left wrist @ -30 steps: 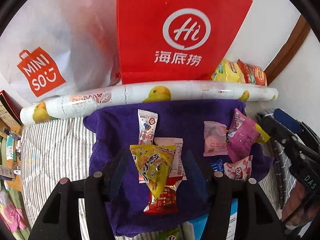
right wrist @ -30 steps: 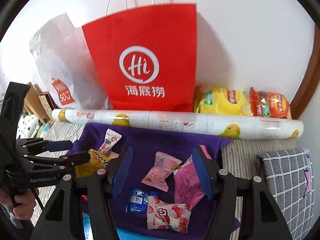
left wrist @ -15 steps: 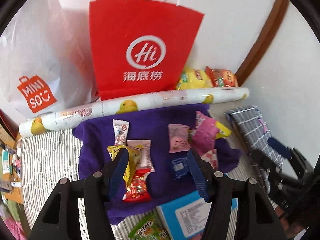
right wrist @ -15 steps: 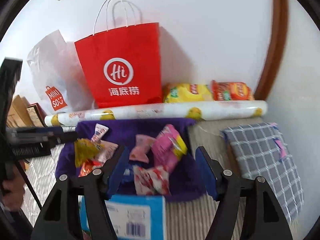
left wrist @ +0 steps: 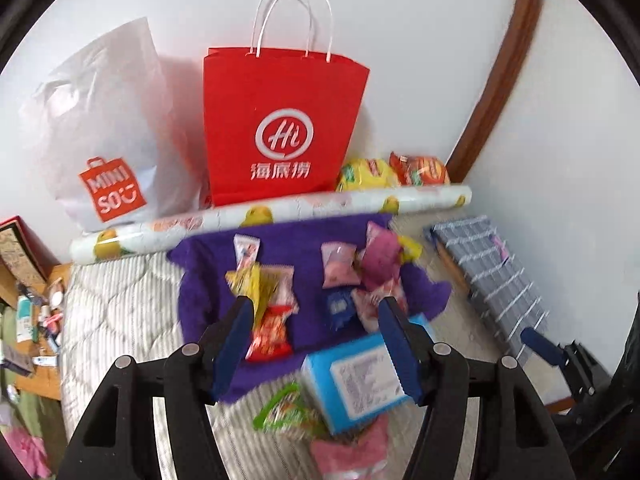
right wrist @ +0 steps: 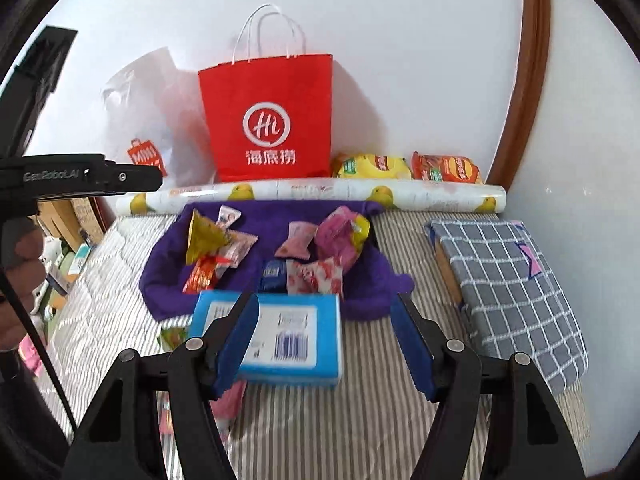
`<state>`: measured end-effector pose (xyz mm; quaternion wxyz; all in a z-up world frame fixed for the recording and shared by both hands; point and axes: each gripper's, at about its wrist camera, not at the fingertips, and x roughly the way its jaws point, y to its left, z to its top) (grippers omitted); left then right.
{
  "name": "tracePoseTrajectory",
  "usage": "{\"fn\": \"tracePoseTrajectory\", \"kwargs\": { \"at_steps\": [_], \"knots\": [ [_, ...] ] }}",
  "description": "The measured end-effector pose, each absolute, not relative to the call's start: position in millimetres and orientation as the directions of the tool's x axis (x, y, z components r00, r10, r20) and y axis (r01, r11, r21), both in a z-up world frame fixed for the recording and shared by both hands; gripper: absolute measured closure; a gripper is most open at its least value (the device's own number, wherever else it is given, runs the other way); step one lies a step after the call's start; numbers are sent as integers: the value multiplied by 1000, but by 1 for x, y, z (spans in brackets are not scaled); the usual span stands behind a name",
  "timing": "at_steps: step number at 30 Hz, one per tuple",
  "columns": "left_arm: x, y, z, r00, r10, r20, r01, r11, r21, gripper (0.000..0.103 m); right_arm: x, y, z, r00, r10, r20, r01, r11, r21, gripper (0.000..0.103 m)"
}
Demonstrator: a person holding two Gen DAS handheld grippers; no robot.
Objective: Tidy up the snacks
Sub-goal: 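Move both tools back from the towel to the snack pile, then grasp the large pink packet with silver band with the right gripper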
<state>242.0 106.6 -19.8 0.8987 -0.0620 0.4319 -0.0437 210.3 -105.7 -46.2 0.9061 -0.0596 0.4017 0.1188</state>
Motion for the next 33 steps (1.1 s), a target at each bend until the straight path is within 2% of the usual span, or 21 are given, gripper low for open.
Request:
{"fn": "tracePoseTrajectory", "kwargs": {
  "at_steps": [6,14,19,21,27,28,30,33],
  "knots": [
    [201,121,-39,612,-61,-789,-33,994,-103,41,189,-94,-77,580,215,-785,-289,956,48,35],
    [161,163,-65,591,-40,-806,-155,975,-162,41,159,-77,-125,449,340,-826,-314,926,211,35],
    [139,173,-76,590,-33,-807,-167,973,-162,41,153,-55,-148,373,418,-828,-328,895,304,31],
    [135,175,-81,584,-23,-812,-164,976,-146,41,155,-47,-156,376,412,-830,-310,900,306,24],
    [122,181,-92,578,13,-816,-177,978,-110,41,161,-21,-181,380,329,-865,-304,927,219,23],
    [122,182,-94,578,8,-816,-175,978,-114,41,161,-17,-185,382,306,-872,-303,933,195,25],
    [122,181,-99,573,-4,-819,-166,979,-121,41,160,-18,-187,399,284,-872,-302,939,167,40],
    [126,175,-108,572,-25,-820,-152,979,-136,41,159,-29,-186,381,323,-867,-322,925,203,47]
  ]
}}
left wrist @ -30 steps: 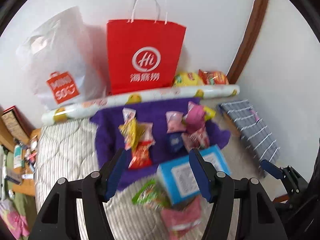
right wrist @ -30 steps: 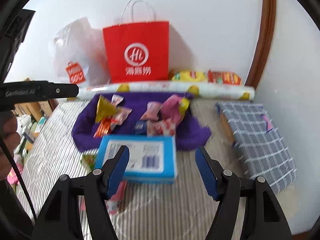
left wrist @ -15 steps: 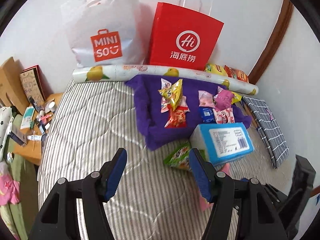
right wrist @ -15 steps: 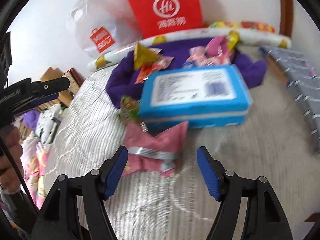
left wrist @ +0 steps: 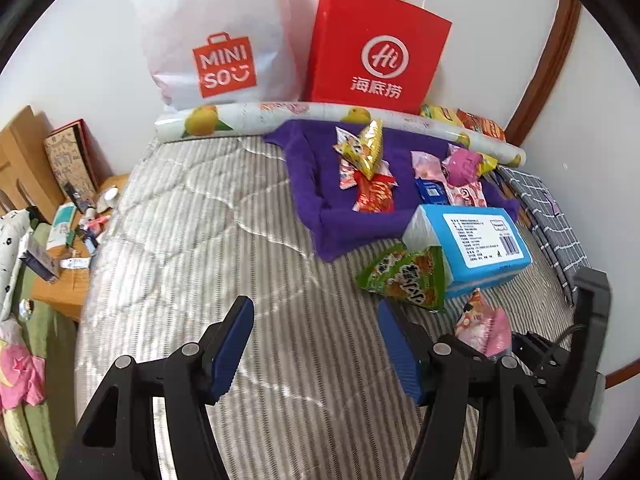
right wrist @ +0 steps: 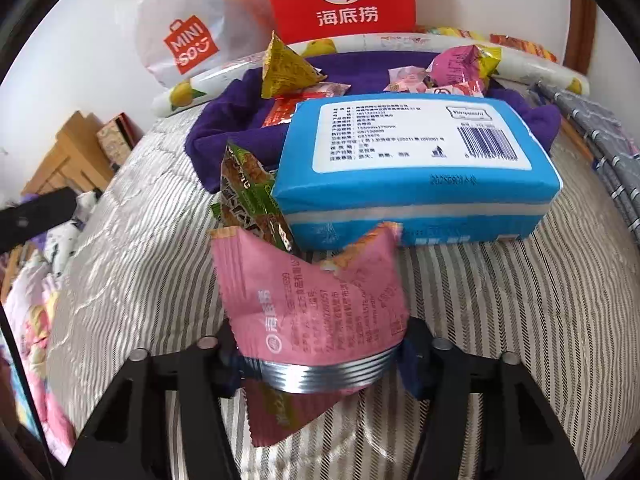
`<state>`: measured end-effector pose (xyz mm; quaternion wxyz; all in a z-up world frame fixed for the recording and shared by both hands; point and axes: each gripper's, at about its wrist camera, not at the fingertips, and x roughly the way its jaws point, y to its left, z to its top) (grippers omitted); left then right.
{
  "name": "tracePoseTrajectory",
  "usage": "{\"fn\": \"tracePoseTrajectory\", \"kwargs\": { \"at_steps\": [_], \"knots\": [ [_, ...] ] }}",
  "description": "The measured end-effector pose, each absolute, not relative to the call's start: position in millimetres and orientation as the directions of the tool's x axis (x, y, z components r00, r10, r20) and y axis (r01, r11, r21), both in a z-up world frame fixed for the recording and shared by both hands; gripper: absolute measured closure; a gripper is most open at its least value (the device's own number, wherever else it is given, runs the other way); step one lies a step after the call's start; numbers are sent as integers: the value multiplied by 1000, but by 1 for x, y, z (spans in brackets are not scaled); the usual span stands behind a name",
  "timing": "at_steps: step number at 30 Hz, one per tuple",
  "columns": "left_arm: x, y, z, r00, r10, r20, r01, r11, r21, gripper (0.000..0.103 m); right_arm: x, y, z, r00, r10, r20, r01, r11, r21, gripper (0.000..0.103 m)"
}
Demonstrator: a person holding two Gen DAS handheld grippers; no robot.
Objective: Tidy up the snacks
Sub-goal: 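Grasp the large pink packet with silver band with the right gripper, then grasp the green snack packet with the left gripper while the right gripper holds the pink packet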
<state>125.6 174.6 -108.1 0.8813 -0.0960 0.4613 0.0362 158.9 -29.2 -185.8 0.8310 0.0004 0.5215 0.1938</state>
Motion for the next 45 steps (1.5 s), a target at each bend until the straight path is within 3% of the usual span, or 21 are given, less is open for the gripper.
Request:
{"fn": "tracePoseTrajectory", "kwargs": {
  "at_steps": [3,10,17,28,34,40,45],
  "knots": [
    [132,162,-117,571,-63,-818,-125,979,-163,41,156,-49,-183,370,361,-856,-309,917,253,49],
    [156,128,-123,590,-171,-789,-44,969,-242,41,148,-92,-163,441,324,-837,-300,932,203,49],
    [186,120,-138,573,-203,-794,-101,944,-314,41,149,-125,-156,463,298,-835,-264,946,191,49],
    [180,129,-162,509,-60,-859,-152,976,-158,41,147,-116,-148,503,297,-812,-337,932,132,49],
    [197,123,-169,515,-99,-852,-138,971,-197,41,147,-117,-160,481,305,-822,-355,925,135,49],
    [216,108,-178,524,-25,-852,-155,980,-124,41,149,-136,-167,460,316,-830,-327,929,173,49],
    [221,109,-180,532,-33,-846,-146,981,-130,41,152,-148,-168,459,326,-826,-306,931,197,49]
  ]
}}
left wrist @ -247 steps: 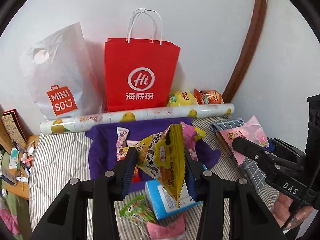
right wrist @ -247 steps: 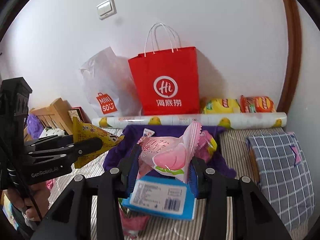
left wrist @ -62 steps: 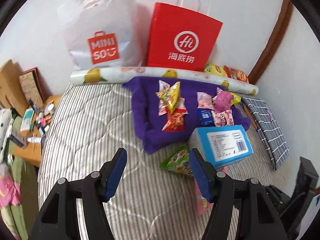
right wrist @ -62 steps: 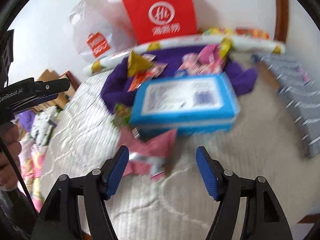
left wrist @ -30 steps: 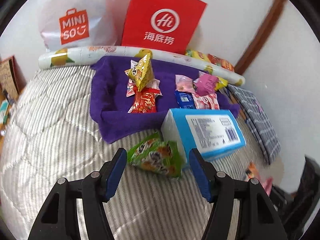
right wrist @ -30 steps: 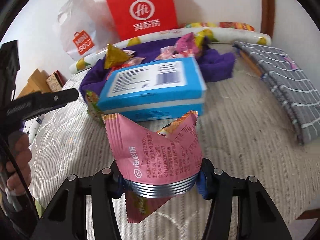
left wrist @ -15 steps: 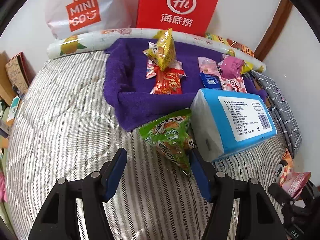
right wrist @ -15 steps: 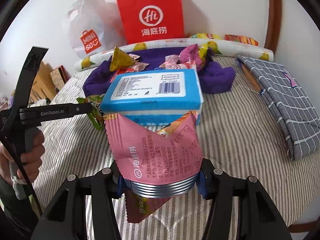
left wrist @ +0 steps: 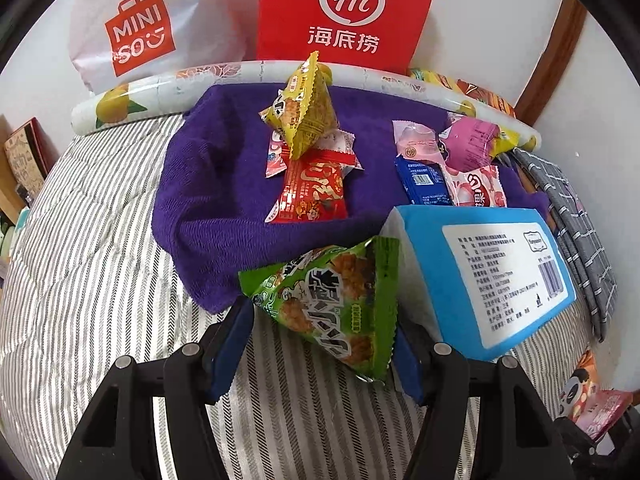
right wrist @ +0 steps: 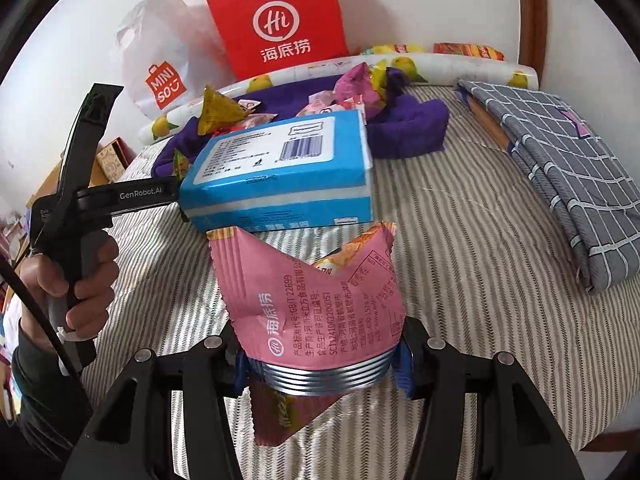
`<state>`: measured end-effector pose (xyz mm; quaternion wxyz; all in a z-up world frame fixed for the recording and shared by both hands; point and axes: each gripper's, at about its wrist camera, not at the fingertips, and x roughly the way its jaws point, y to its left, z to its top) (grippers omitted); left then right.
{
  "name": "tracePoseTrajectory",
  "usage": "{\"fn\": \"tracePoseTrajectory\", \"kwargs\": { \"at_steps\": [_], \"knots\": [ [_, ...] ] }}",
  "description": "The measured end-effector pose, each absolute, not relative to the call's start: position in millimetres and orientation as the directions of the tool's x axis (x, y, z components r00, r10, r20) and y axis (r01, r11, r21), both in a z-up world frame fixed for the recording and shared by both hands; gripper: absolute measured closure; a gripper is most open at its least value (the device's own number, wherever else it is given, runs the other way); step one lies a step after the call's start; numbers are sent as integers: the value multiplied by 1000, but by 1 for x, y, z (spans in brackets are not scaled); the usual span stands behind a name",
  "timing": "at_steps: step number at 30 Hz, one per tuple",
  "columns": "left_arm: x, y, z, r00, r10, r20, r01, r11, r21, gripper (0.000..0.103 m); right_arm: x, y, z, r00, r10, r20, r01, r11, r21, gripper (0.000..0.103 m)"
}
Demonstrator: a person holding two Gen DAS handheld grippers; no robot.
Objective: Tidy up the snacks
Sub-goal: 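Grasp the green snack packet with the left gripper while the right gripper holds the pink packet, then carry the green packet and pink packet with both grippers over the purple towel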
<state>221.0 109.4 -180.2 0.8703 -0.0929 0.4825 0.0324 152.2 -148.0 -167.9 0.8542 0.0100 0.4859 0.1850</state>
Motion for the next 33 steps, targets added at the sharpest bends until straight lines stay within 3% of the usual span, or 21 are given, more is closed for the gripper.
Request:
{"fn": "tracePoseTrajectory", "kwargs": {
  "at_steps": [7,17,33],
  "knots": [
    [212,109,-174,533,-60,-844,-116,983,-144,64,151,-147,-169,460,332,-823,-310,929,202,49],
    [176,111,-160,547,-127,-827,-109,969,-221,76,132,-153,-157,485,311,-817,-291,939,185,49],
    [110,96,-143,566,-203,-799,-62,956,-287,78,102,-159,-138,518,307,-798,-283,942,179,49]
  ]
}}
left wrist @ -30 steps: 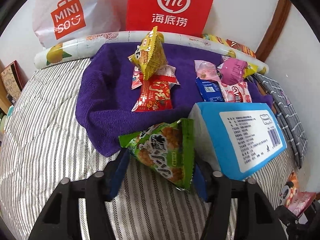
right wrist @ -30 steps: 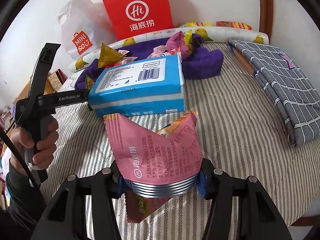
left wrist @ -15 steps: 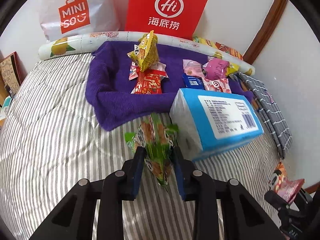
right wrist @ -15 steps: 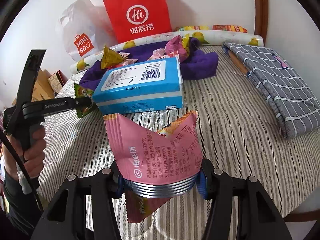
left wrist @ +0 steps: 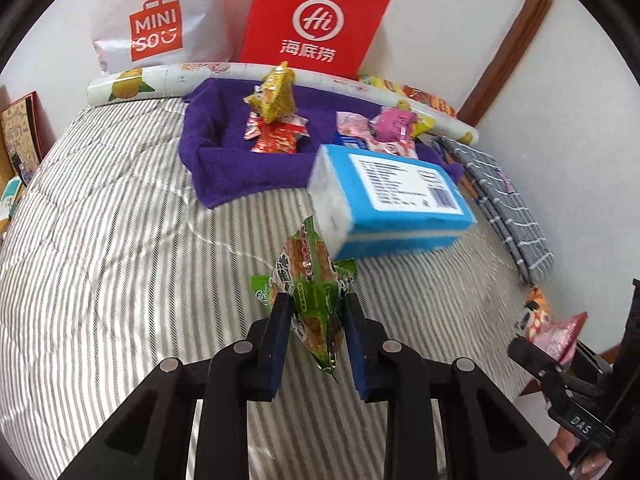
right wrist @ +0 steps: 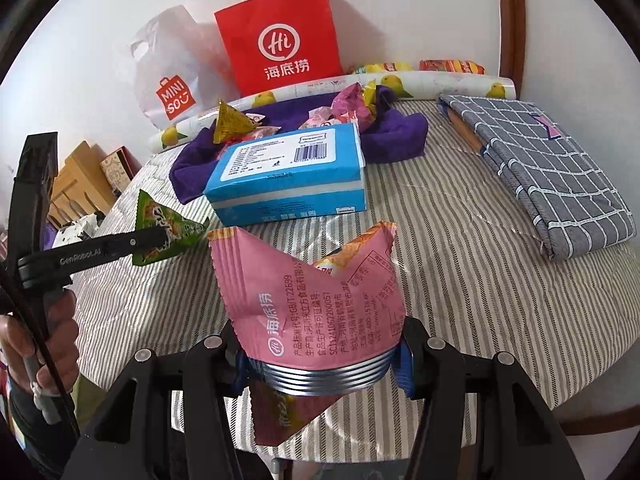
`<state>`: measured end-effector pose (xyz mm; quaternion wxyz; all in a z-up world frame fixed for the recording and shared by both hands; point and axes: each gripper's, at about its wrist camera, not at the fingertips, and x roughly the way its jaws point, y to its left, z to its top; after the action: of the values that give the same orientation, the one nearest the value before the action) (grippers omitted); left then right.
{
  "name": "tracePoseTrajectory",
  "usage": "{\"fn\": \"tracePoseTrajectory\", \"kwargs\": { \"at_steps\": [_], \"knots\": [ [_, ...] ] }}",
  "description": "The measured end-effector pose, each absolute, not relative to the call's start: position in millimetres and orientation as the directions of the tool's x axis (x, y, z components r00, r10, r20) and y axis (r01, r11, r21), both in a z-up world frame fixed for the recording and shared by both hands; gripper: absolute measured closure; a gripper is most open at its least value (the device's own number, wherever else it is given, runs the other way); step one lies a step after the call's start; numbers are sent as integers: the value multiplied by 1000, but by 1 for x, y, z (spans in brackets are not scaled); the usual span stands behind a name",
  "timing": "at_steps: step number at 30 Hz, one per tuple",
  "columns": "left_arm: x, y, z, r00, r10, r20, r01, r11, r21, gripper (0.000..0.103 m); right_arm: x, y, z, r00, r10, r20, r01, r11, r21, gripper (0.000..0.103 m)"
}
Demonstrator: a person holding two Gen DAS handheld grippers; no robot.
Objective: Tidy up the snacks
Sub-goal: 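Carry the green packet and pink packet with both grippers over the purple towel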
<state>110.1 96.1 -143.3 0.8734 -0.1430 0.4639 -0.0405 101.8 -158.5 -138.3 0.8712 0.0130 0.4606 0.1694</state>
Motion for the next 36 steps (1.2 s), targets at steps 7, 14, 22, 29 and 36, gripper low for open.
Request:
{"fn": "tracePoseTrajectory", "kwargs": {
  "at_steps": [7,14,22,29,36],
  "knots": [
    [98,69,-123,581,-241,-777,2,955,-295,78,93,-164,-121,539,303,-786,-282,944,171,49],
    [100,56,-104,597,-253,-761,30,955,-294,78,96,-164,-102,572,302,-763,-281,946,164,49],
    [113,57,-94,601,-263,-754,34,952,-304,78,108,-159,-96,569,308,-762,-286,944,168,49],
    [130,63,-81,614,-271,-741,39,948,-314,78,124,-152,-85,583,313,-750,-296,941,162,49],
    [147,66,-76,613,-248,-750,28,956,-293,78,142,-148,-75,593,309,-744,-301,942,151,49]
  ]
}}
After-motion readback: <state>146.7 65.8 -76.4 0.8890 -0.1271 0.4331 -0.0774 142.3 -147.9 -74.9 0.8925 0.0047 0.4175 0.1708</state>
